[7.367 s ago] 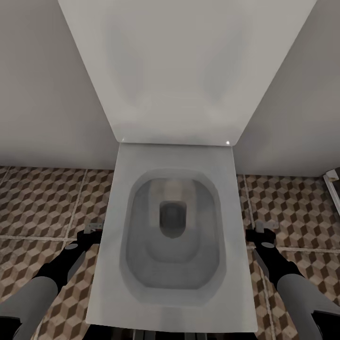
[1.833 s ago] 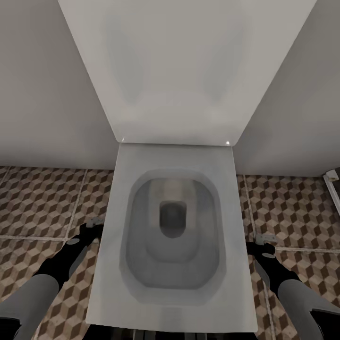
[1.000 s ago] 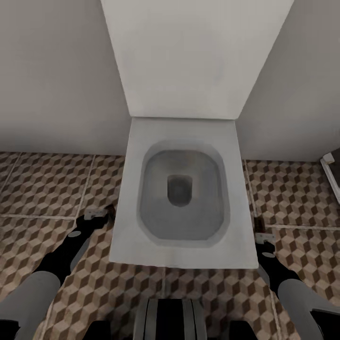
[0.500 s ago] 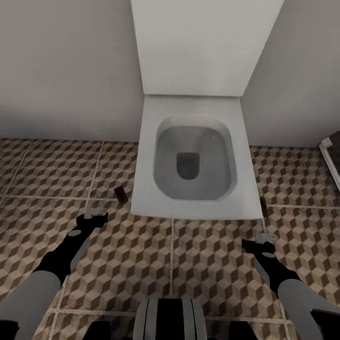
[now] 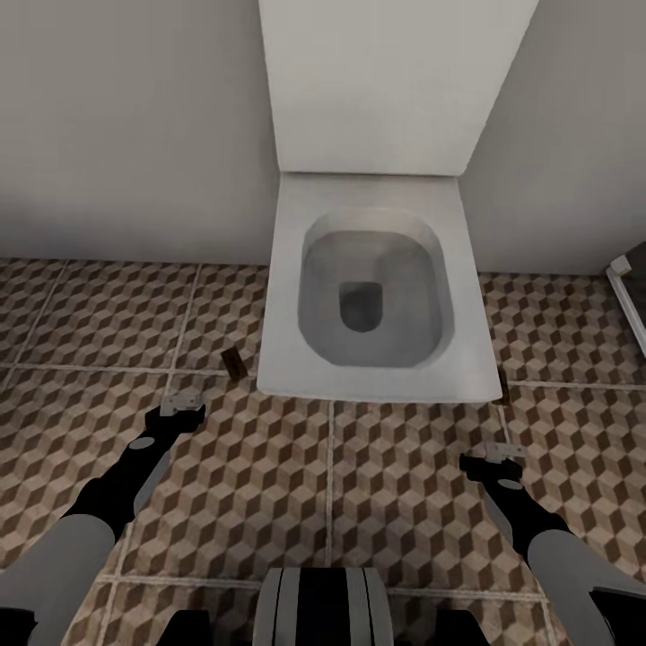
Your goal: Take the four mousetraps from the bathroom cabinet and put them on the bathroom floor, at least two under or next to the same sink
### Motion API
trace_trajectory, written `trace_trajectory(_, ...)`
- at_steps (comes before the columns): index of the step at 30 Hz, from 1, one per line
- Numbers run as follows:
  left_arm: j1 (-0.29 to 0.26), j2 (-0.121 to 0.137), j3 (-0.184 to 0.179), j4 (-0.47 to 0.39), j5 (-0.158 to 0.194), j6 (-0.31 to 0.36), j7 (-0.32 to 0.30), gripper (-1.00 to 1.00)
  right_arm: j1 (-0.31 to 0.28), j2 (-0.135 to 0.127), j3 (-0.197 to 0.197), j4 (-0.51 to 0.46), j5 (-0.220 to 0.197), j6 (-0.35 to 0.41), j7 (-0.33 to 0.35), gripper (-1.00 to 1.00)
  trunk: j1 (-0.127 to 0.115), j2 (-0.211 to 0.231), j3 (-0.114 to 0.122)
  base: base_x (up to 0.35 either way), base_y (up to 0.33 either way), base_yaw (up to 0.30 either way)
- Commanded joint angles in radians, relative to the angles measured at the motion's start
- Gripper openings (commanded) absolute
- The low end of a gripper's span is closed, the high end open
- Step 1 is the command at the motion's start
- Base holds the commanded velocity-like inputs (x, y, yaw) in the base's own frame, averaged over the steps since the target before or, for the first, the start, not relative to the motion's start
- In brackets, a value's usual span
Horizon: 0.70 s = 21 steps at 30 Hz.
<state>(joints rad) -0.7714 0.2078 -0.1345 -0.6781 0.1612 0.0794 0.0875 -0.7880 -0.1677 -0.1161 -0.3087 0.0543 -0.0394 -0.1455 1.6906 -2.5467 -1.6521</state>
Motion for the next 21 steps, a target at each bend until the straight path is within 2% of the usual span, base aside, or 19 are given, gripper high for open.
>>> trace_trajectory(1, 0.000, 0.002, -0.008, -0.002, 0.010, 0.004, 0.009, 1.00, 0.000, 0.001, -0.005, 0.001, 0.006, -0.004, 0.000, 1.00, 0.000, 0.000, -0.001, -0.010, 0.005, 0.000)
trace_trajectory(21, 0.000, -0.007, -0.010, -0.003, 0.005, 0.004, 0.017, 1.00, 0.000, 0.001, -0.005, 0.001, 0.006, -0.004, 0.000, 1.00, 0.000, 0.000, -0.001, -0.002, 0.001, 0.000)
